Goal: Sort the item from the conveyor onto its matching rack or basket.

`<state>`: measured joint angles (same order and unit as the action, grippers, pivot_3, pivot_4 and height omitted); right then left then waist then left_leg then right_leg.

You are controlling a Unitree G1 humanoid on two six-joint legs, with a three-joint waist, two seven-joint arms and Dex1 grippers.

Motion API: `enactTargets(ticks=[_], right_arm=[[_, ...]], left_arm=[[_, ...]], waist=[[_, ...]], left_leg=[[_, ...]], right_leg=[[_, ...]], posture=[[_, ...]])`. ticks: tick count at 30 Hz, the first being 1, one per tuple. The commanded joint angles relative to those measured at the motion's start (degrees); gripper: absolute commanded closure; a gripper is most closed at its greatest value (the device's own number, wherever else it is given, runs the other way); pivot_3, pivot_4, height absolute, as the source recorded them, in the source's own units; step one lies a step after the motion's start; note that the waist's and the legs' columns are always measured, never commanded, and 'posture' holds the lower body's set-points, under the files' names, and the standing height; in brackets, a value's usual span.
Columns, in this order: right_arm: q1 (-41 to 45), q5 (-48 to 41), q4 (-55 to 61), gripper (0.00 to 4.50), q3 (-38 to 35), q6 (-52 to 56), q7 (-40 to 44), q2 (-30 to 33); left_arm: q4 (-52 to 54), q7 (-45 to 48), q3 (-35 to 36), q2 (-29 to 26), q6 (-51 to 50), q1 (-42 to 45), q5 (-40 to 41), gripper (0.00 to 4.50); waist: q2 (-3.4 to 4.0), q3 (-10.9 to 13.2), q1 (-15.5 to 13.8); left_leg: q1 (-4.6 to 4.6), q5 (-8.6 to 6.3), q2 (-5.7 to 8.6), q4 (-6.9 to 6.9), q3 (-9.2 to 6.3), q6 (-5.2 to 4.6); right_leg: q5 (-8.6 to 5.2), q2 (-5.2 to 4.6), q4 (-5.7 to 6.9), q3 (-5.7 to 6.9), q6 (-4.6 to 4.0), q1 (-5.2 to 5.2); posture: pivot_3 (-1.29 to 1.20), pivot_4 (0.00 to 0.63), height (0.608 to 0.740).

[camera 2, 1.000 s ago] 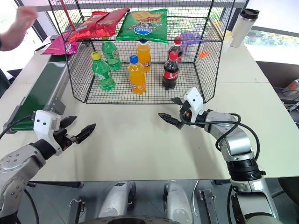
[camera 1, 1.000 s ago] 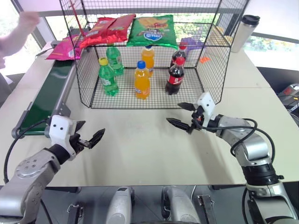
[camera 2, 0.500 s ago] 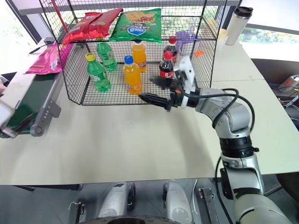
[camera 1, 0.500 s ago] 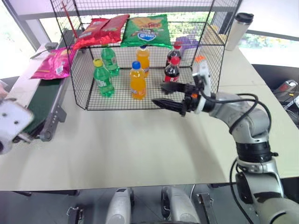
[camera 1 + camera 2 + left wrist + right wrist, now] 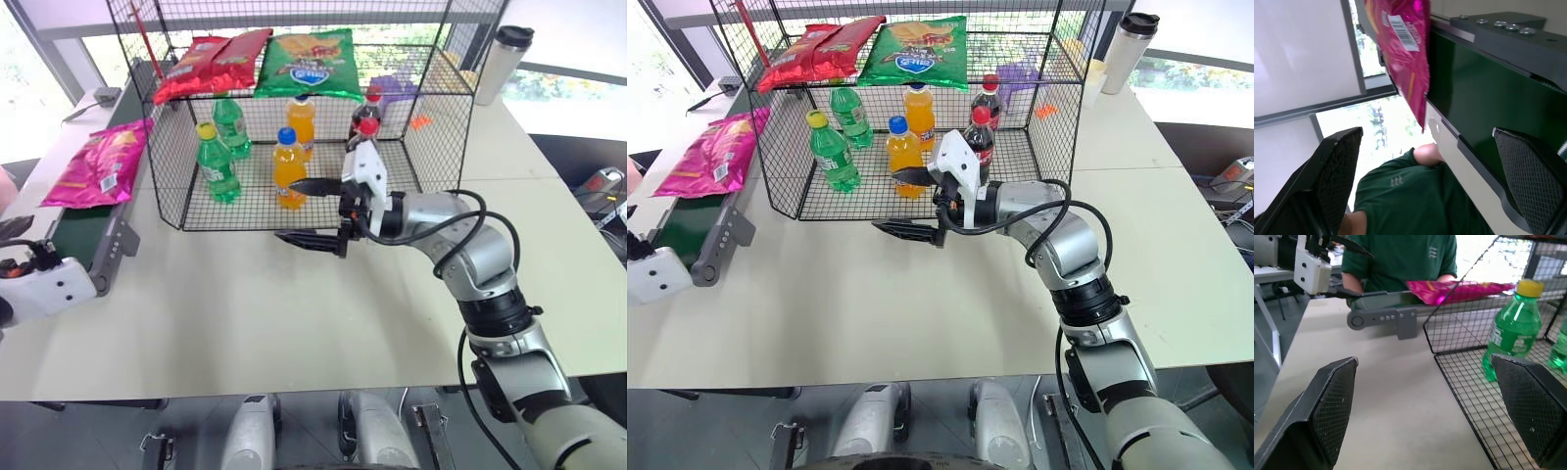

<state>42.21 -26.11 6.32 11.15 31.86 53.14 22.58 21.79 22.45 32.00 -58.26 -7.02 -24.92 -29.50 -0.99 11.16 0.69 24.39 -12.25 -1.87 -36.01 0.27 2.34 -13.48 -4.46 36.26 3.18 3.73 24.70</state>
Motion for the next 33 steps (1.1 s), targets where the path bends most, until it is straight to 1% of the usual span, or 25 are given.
enactTargets(ticks=[1, 13, 24, 30, 33], right_arm=[[-0.24, -0.47, 2.40, 0.00, -1.99, -0.01, -0.64, 0.52], [-1.61, -0.48, 4.42, 0.00, -2.75, 0.88, -3.39, 0.82], [-2.08, -0.13, 5.40, 0.00, -2.84, 1.00, -5.04, 1.15], [-2.28, 0.14, 5.63, 0.00, -2.72, 0.82, -5.64, 1.15], [-2.37, 0.29, 5.68, 0.00, -2.64, 0.71, -5.76, 1.12]], left_arm=[[-1.31, -1.25, -1.16, 0.84, 0.14, 2.58, -2.69, 0.06], [-4.68, -0.21, -5.36, 1.89, 0.98, 8.25, -4.89, 0.06], [-11.40, -2.00, -10.78, 2.51, 0.96, 13.90, -5.92, 0.06], [-15.66, -6.42, -14.84, 3.29, 0.55, 18.89, -8.78, 0.06], [-17.75, -7.10, -16.74, 3.63, 0.76, 20.51, -8.97, 0.06]], waist=[[0.00, 0.00, 0.01], [0.00, 0.00, -0.02], [0.00, 0.00, -0.07], [-0.01, -0.01, -0.17], [-0.01, -0.01, -0.14]], left_leg=[[0.00, 0.00, 0.00, -0.01, -0.01, 0.00], [-0.01, 0.00, 0.00, -0.04, -0.01, -0.01], [-0.03, 0.01, 0.00, -0.06, -0.01, -0.01], [-0.09, 0.01, 0.00, -0.13, -0.03, -0.01], [-0.13, 0.01, 0.01, -0.15, -0.02, -0.01]], right_leg=[[0.05, 0.01, 0.02, 0.01, 0.09, 0.00], [0.09, 0.00, 0.08, 0.01, 0.15, 0.00], [0.10, 0.00, 0.15, 0.01, 0.17, 0.00], [0.10, 0.01, 0.31, 0.02, 0.19, -0.02], [0.10, 0.00, 0.40, 0.01, 0.20, -0.02]], posture=[[0.00, 0.150, 0.740], [0.00, 0.150, 0.740], [0.00, 0.150, 0.740], [0.00, 0.150, 0.740], [0.00, 0.150, 0.740]])
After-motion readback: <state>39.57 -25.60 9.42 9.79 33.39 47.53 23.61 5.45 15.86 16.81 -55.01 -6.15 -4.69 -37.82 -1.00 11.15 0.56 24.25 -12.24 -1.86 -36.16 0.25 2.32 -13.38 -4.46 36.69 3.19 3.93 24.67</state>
